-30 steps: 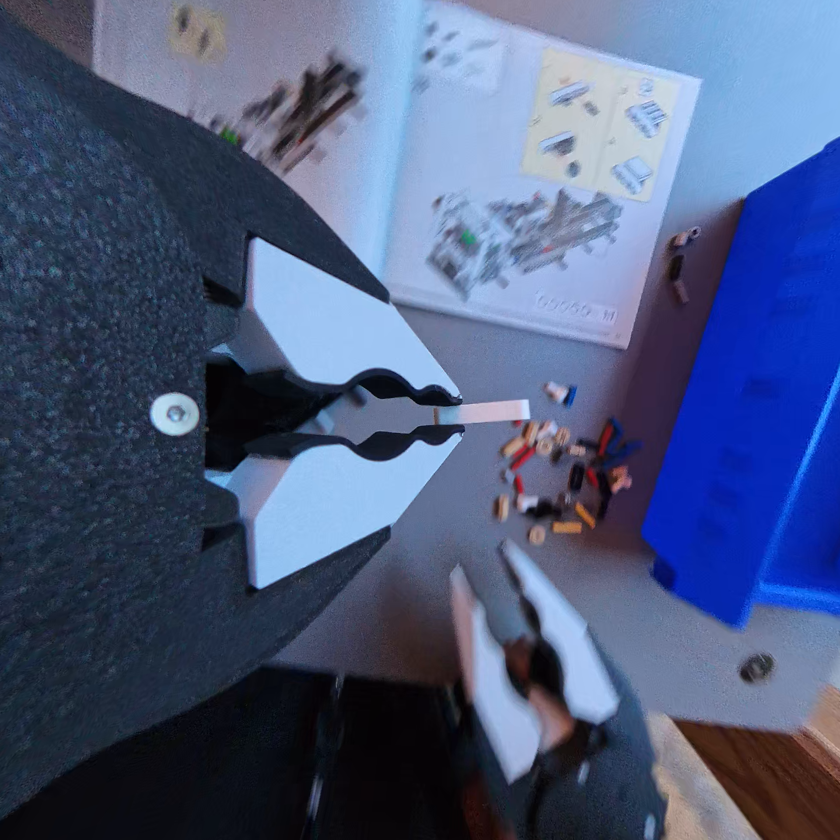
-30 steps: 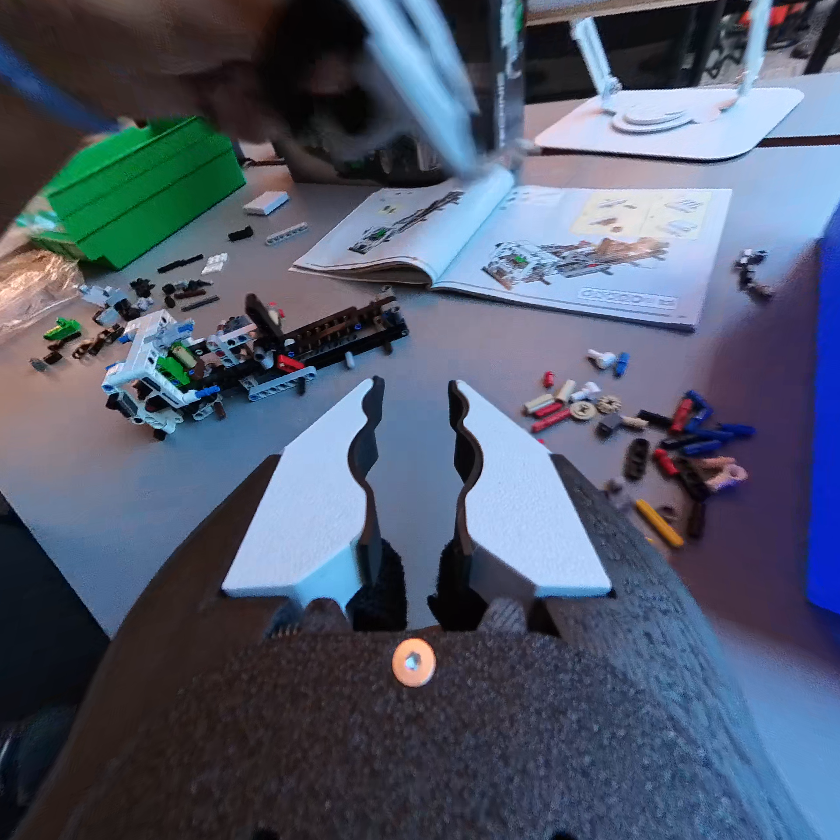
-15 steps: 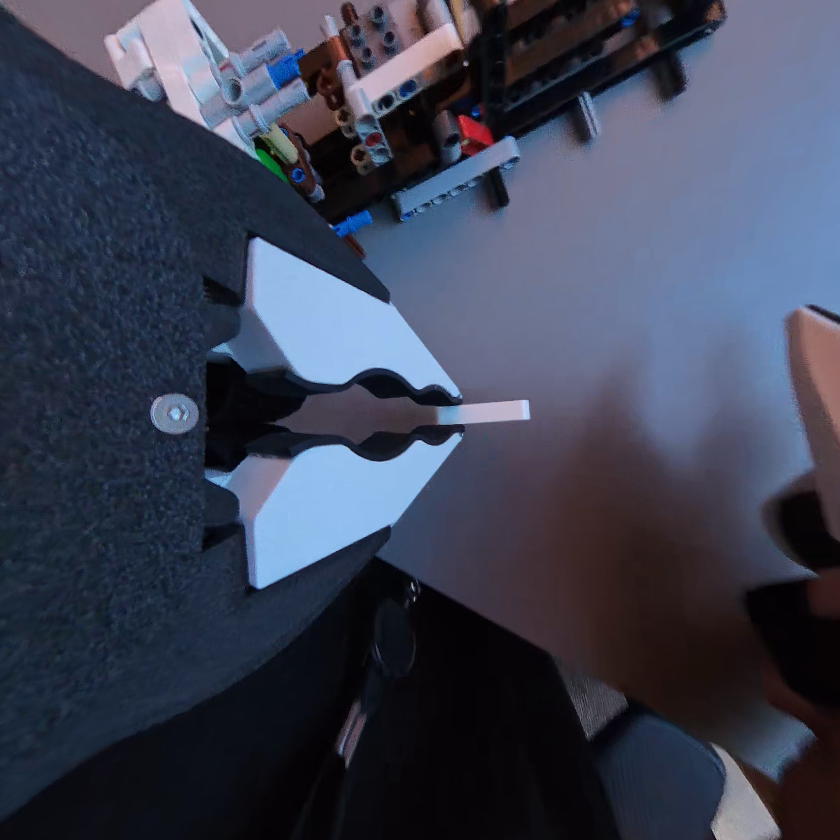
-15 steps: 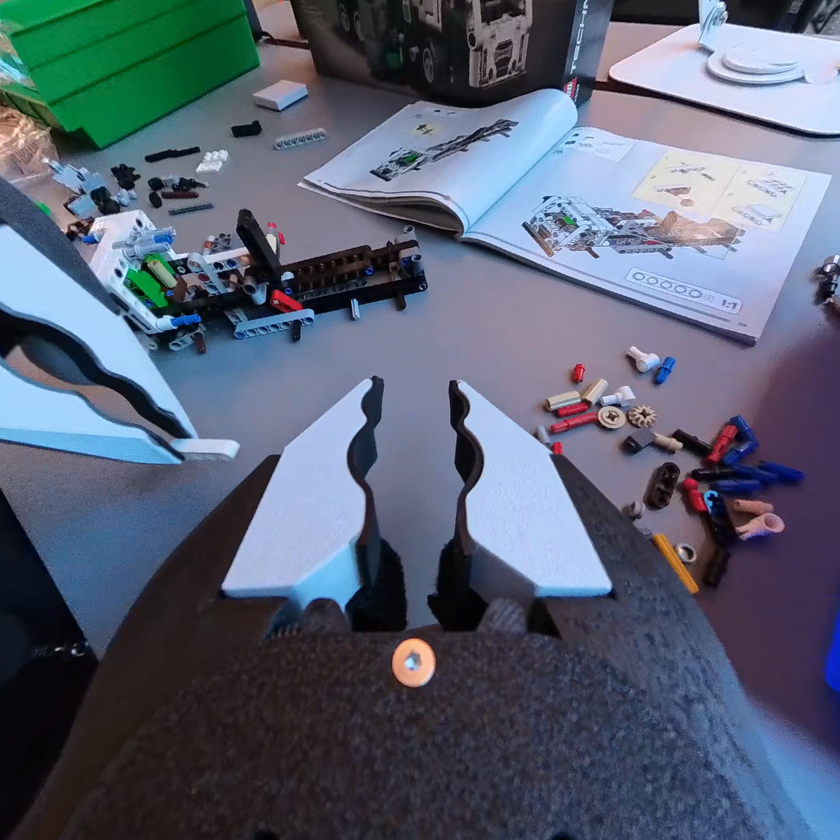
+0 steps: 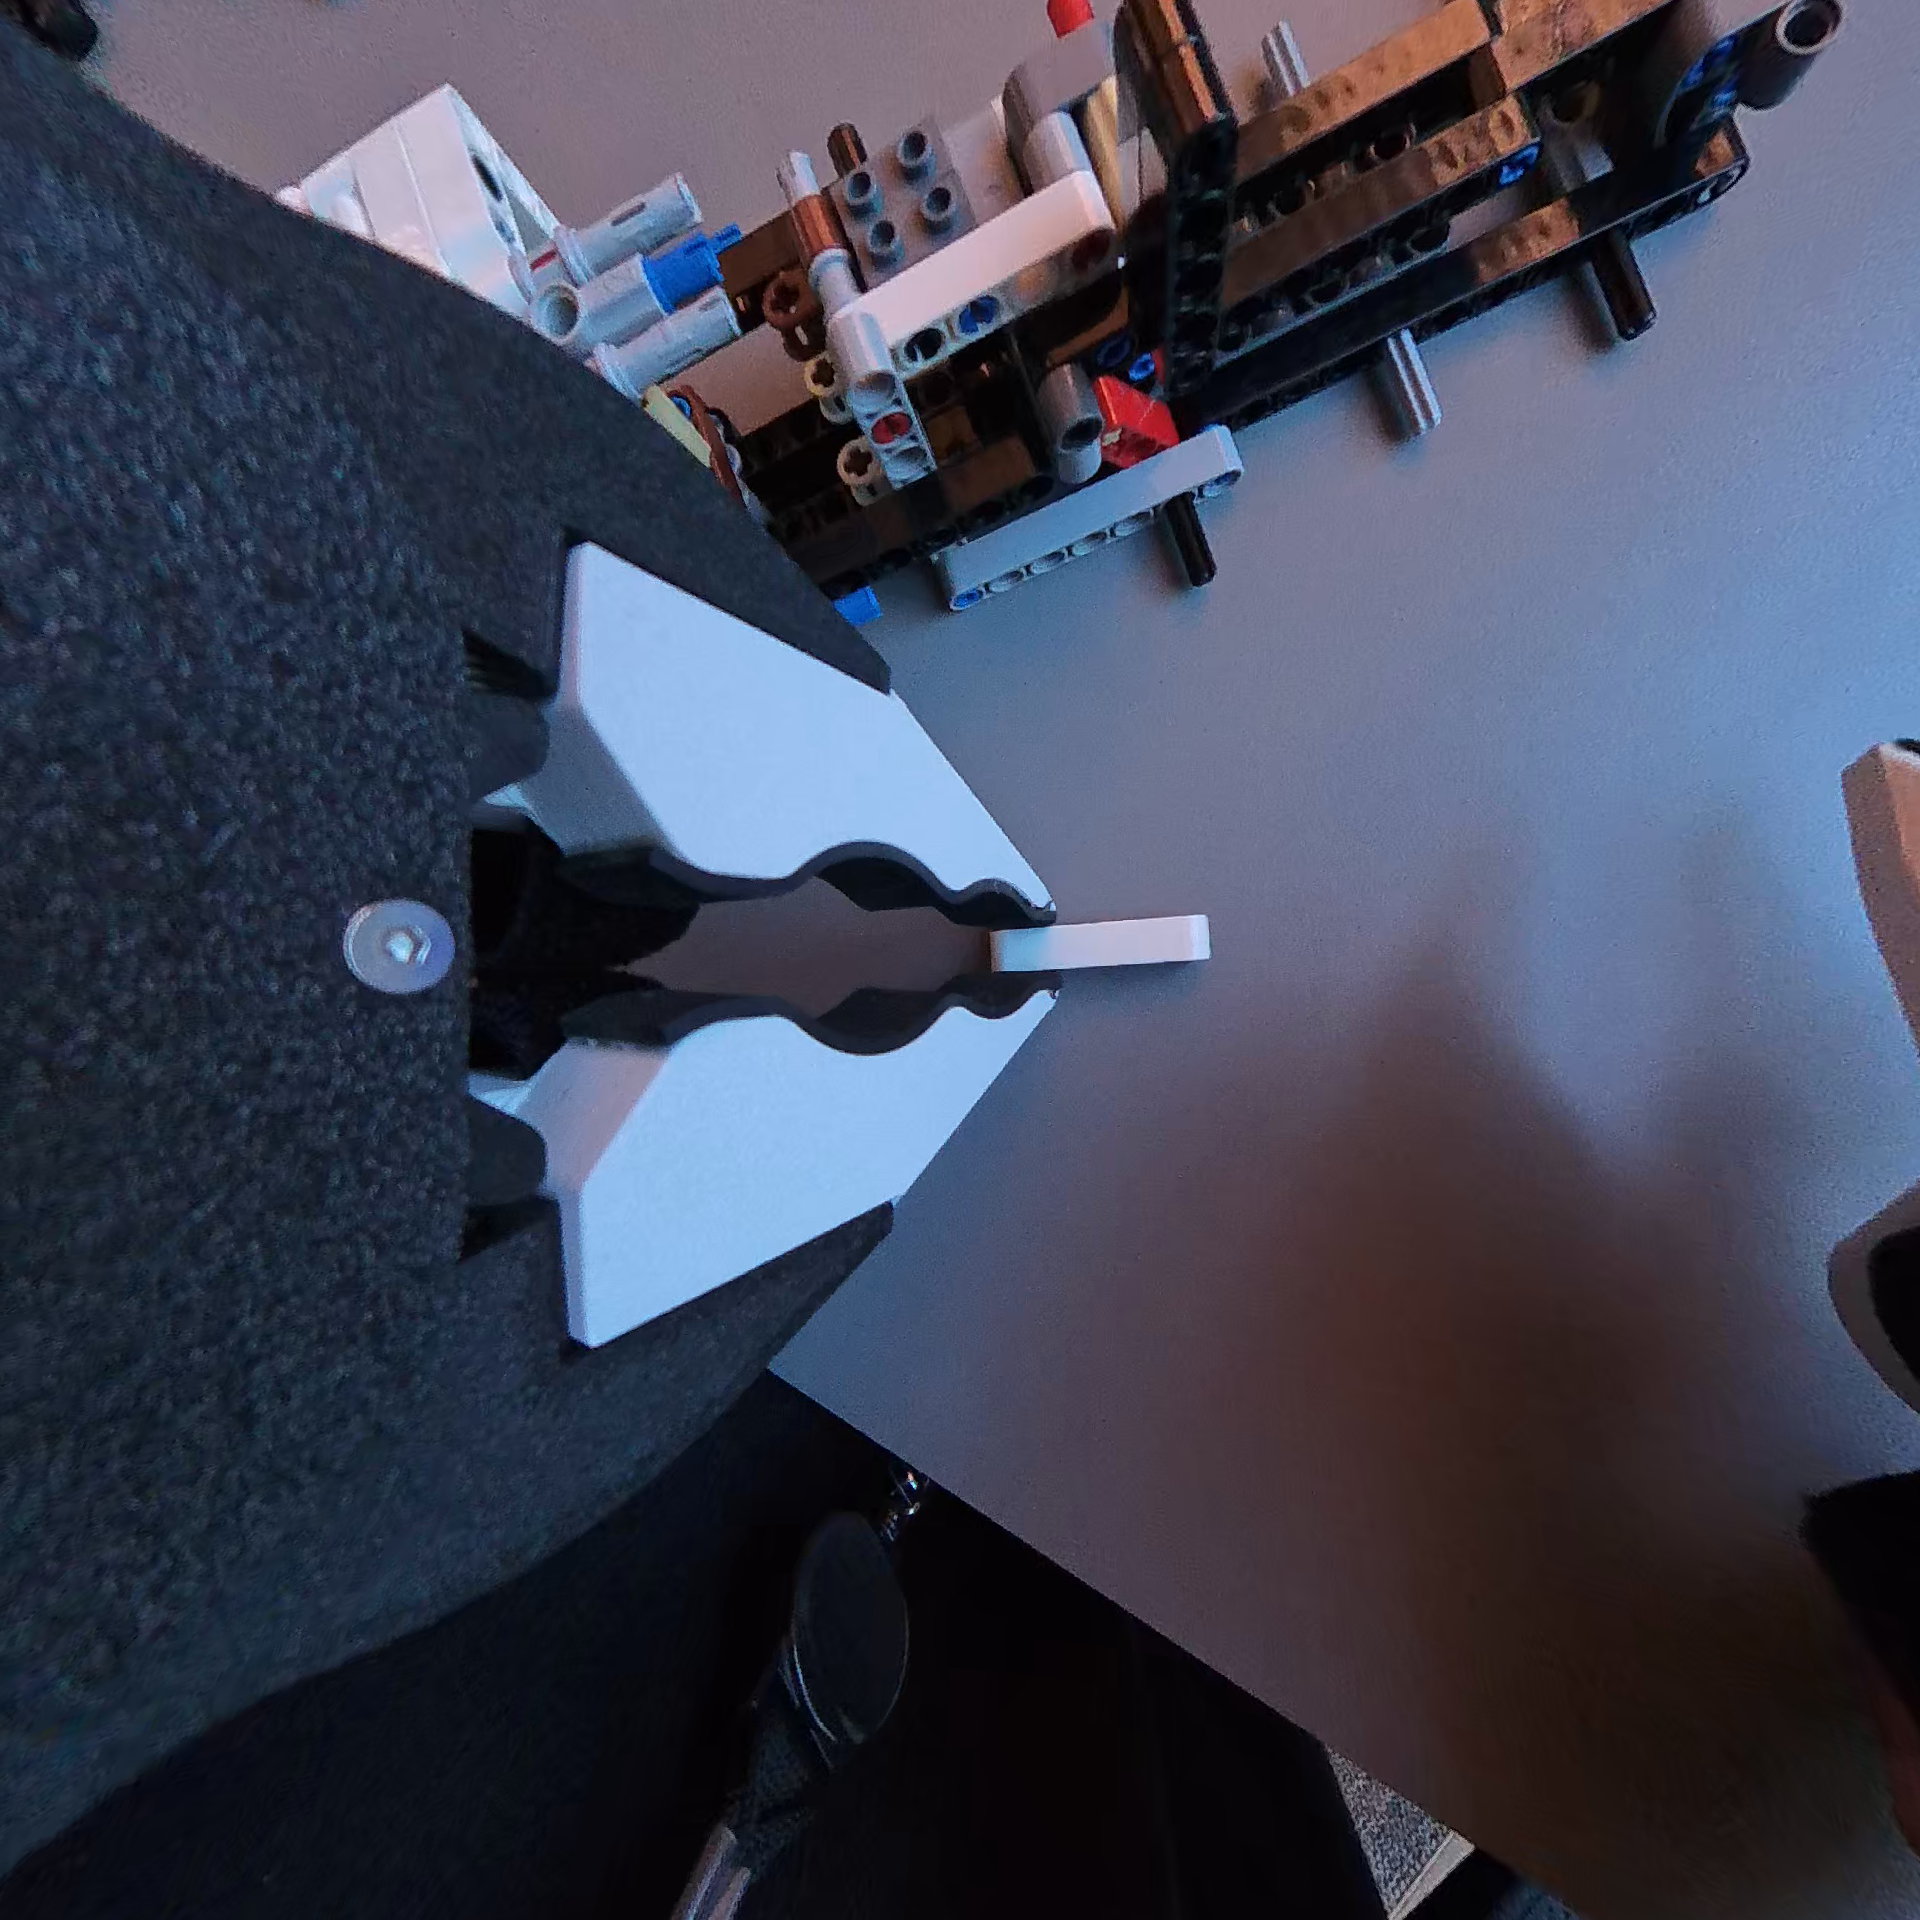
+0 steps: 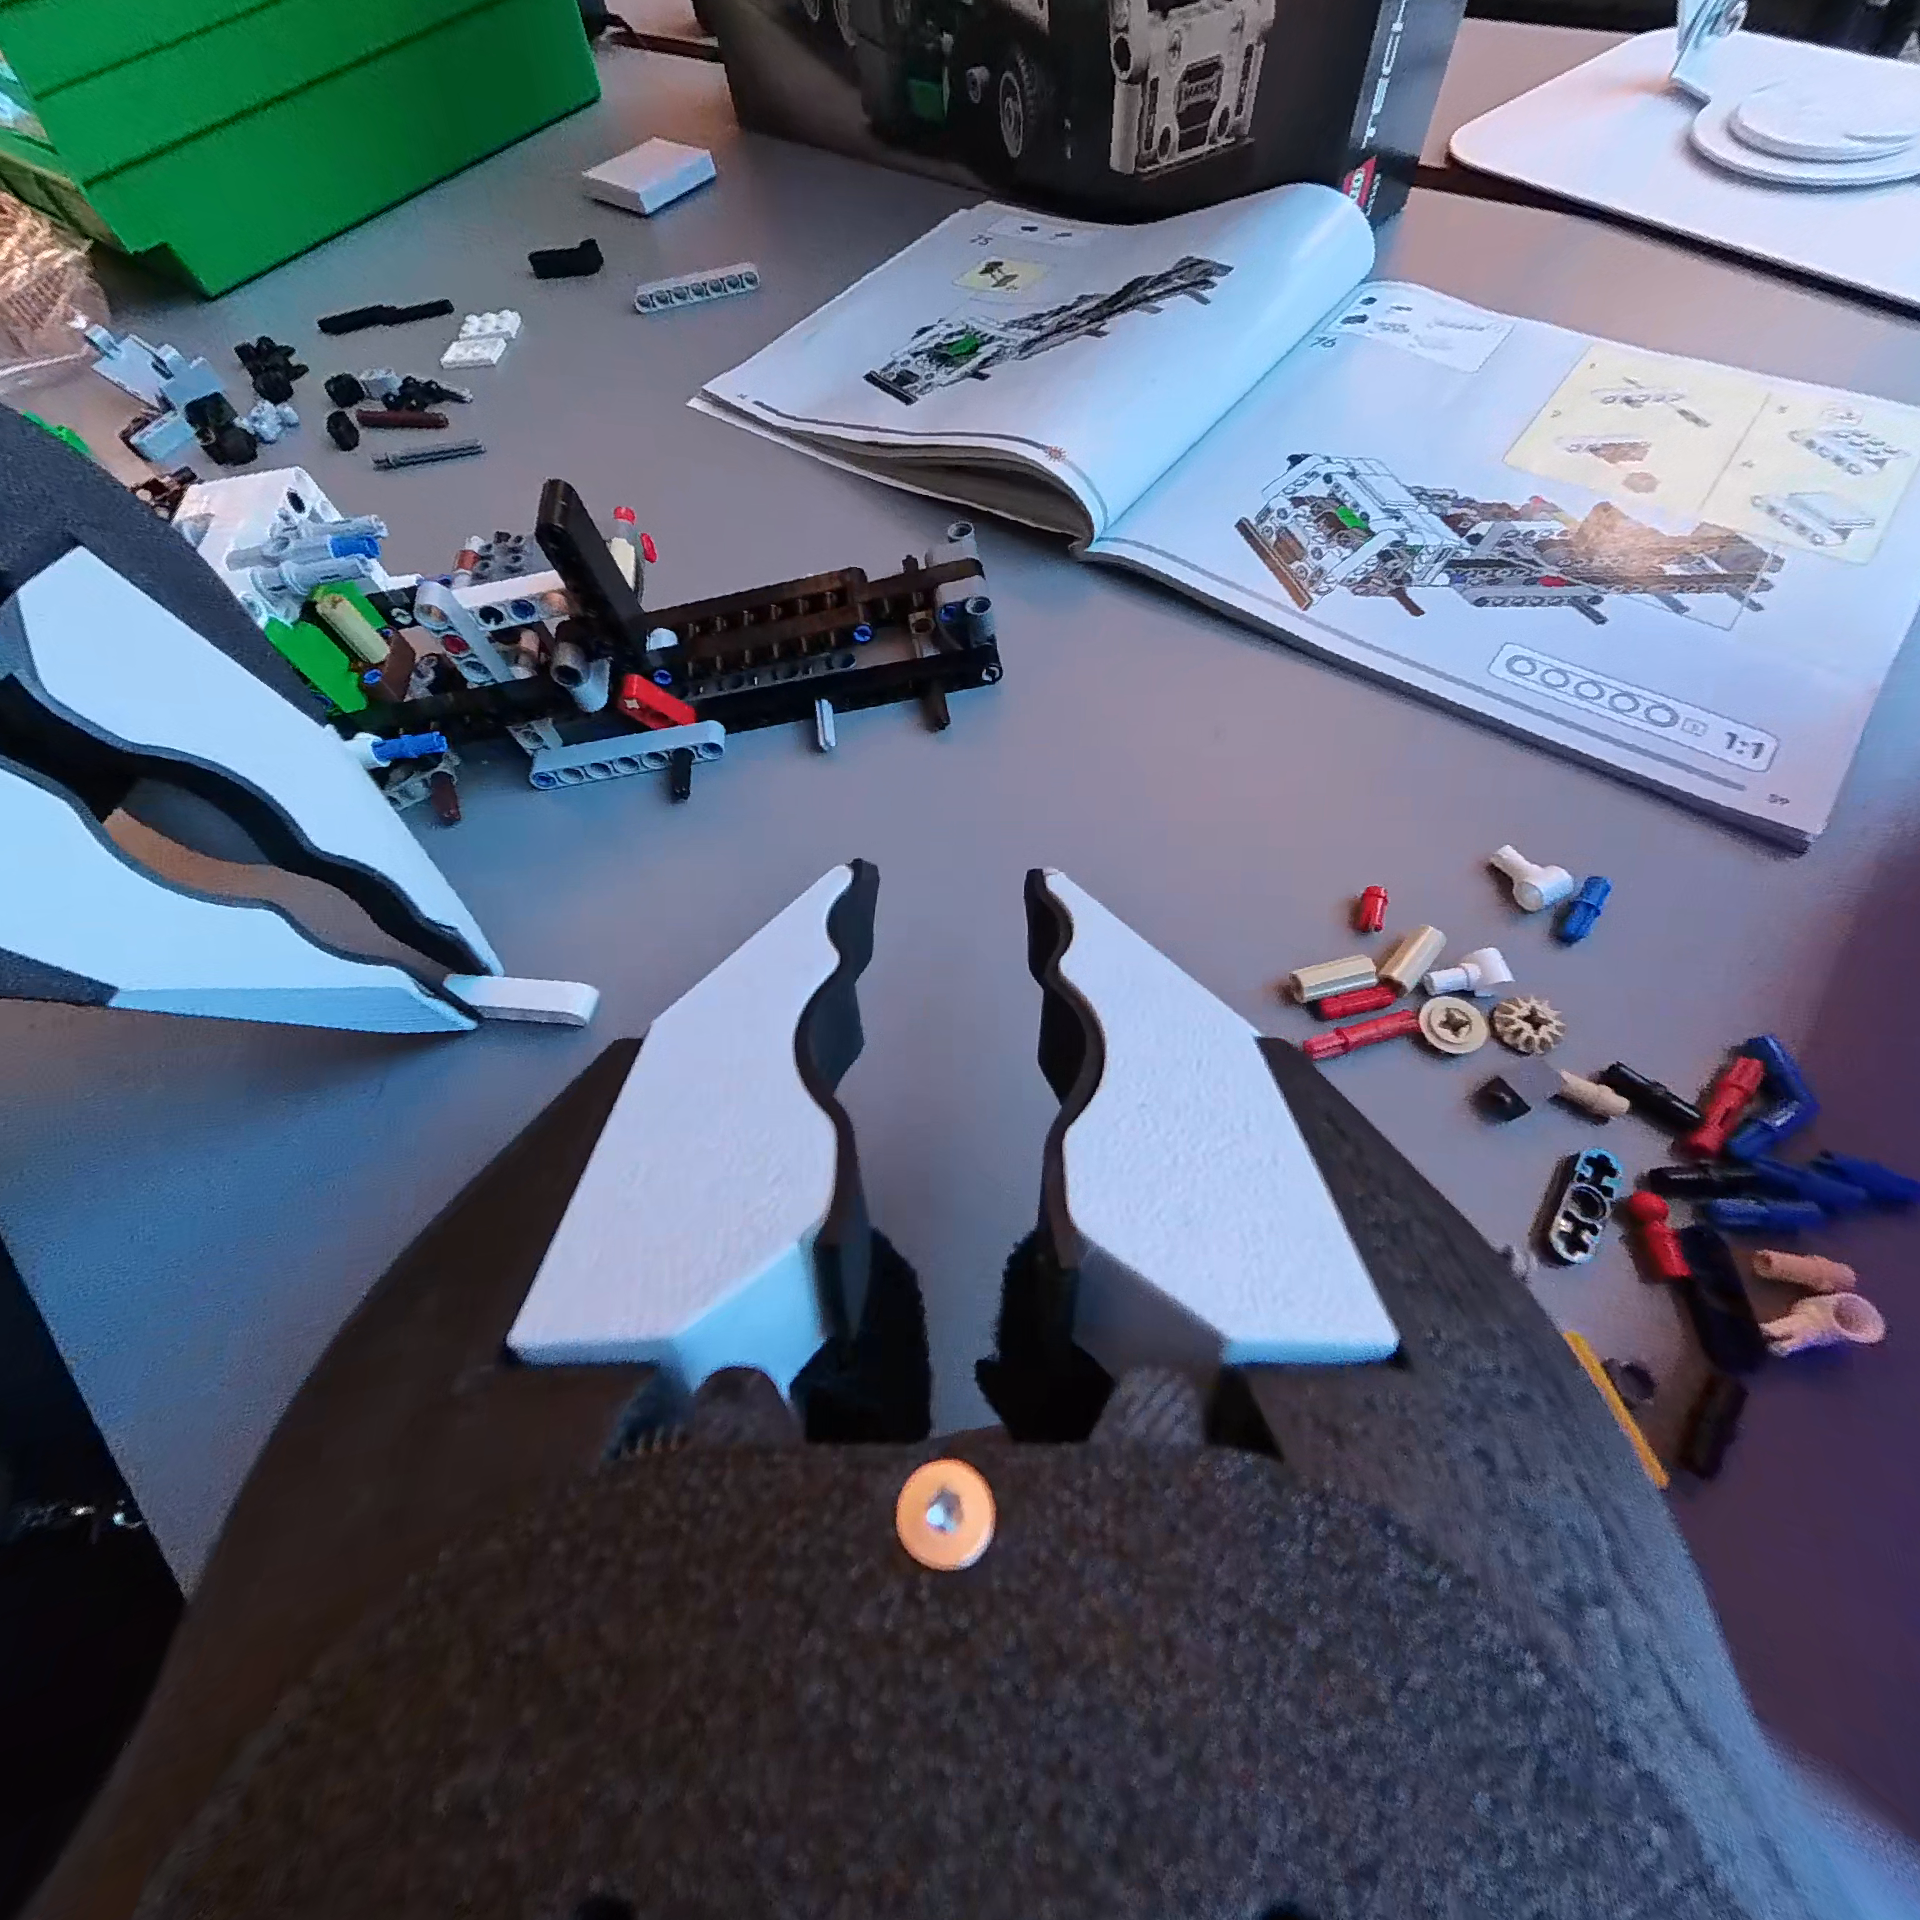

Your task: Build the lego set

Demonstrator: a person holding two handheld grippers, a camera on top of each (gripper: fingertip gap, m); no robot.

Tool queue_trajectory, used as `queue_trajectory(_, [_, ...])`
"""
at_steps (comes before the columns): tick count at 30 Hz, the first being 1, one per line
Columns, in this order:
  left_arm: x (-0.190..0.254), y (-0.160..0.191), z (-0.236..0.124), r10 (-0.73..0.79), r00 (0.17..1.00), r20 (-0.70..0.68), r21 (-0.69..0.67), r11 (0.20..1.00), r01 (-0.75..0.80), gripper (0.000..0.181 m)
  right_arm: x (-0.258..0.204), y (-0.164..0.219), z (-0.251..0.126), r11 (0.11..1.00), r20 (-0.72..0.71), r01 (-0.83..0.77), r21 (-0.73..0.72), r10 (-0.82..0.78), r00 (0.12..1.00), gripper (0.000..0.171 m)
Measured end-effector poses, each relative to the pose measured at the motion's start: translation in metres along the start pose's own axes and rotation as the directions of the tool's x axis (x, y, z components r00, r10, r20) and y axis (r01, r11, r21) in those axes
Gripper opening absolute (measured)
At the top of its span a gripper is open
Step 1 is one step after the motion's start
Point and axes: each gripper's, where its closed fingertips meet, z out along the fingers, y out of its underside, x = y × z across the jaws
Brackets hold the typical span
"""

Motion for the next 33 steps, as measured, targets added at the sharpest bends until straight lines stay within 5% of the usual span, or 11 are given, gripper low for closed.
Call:
queue_trajectory(1, [0.0,0.0,0.0,0.002,1.0,0.002,-0.001,1.0,-0.002,0.007,0.0,0.0,0.0,1.0,0.0,0.002,-0.002,-0.002,1.0,0.029])
queue_trajectory(10, [0.0,-0.007,-0.012,-0.003,1.0,0.014,0.067,0.998,0.002,0.028,-0.001,0.0,0.0,1.0,0.007,-0.003,-0.002,0.003,1.0,0.029])
queue_trajectory(15, [0.013,-0.031,-0.078,-0.037,0.99,-0.137,0.361,0.929,0.085,0.045,-0.005,0.0,0.003,1.0,0.016,0.007,-0.005,-0.007,1.0,0.028])
queue_trajectory(18, [-0.024,-0.014,-0.111,-0.14,0.99,-0.009,0.462,0.877,0.128,0.063,-0.008,-0.001,0.006,1.0,0.023,0.009,-0.008,-0.009,1.0,0.028])
queue_trajectory(20, [-0.052,0.01,-0.113,-0.199,0.971,0.136,0.468,0.877,0.114,0.082,-0.01,-0.002,0.008,1.0,0.031,0.009,-0.009,-0.008,0.999,0.028])
queue_trajectory(22, [-0.06,0.025,-0.102,-0.249,0.958,0.141,0.458,0.874,0.16,0.102,-0.012,-0.003,0.01,1.0,0.038,0.011,-0.01,-0.011,0.999,0.028])
queue_trajectory(27, [-0.069,0.03,-0.071,-0.347,0.935,0.076,0.485,0.832,0.269,0.1,-0.016,-0.005,0.015,0.999,0.036,0.037,-0.023,-0.037,0.999,0.028])
queue_trajectory(33, [-0.082,0.037,-0.06,-0.294,0.948,0.126,0.434,0.875,0.213,0.086,-0.012,-0.012,0.015,0.997,0.0,0.074,-0.026,-0.074,0.997,0.028])
